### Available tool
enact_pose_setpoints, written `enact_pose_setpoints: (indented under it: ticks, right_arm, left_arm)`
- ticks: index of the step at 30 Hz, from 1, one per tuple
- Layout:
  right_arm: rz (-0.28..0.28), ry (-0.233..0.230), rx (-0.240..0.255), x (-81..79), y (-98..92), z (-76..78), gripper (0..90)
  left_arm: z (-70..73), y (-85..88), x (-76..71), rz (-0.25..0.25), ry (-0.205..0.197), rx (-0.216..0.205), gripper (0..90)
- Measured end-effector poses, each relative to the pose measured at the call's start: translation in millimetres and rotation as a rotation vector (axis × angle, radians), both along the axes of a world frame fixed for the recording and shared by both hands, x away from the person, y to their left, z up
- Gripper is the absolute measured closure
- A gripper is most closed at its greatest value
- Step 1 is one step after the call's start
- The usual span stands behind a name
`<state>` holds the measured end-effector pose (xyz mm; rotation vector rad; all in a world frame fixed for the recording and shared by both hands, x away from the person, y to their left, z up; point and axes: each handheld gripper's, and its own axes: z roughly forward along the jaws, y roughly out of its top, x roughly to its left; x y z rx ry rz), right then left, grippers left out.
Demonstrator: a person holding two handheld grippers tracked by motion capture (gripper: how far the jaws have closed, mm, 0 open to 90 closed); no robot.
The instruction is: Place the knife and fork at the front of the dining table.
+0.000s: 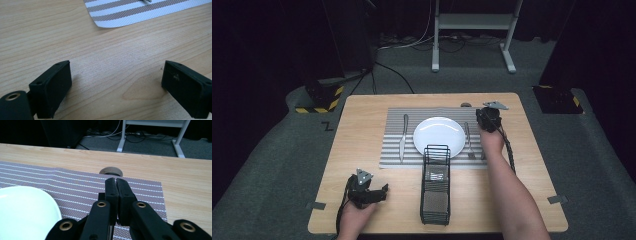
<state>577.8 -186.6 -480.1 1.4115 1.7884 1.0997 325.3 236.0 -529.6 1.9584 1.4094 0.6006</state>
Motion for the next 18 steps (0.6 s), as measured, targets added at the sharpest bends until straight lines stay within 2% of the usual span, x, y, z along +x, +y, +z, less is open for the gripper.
enact_pose_setpoints:
  ticks: [5, 8, 10, 14, 18]
  right_arm:
    - [-0.02, 0.02, 0.009, 1.8, -4.1, -2.0, 87.7]
    - [-0.03, 0.032, 0.021, 1.4, -7.7, -1.5, 82.6]
    - [-0.033, 0.03, 0.019, 0.4, -9.3, -0.9, 82.6]
    - [-0.032, 0.03, 0.002, -3.8, -11.0, -1.7, 84.2]
    - [-0.027, 0.036, -0.024, -15.0, -17.0, -2.6, 87.4]
  left_arm:
    - [0.0, -0.1, -0.1, 0.0, 0.0, -0.001, 9.1]
    - [0.0, 0.0, 0.0, 0.0, 0.0, 0.0, 9.1]
    - [0.0, 0.0, 0.0, -0.001, 0.0, 0.0, 9.1]
    - [0.0, 0.1, 0.0, -0.002, 0.001, -0.002, 9.1]
    - [0.0, 0.2, 0.0, -0.002, 0.0, 0.0, 9.1]
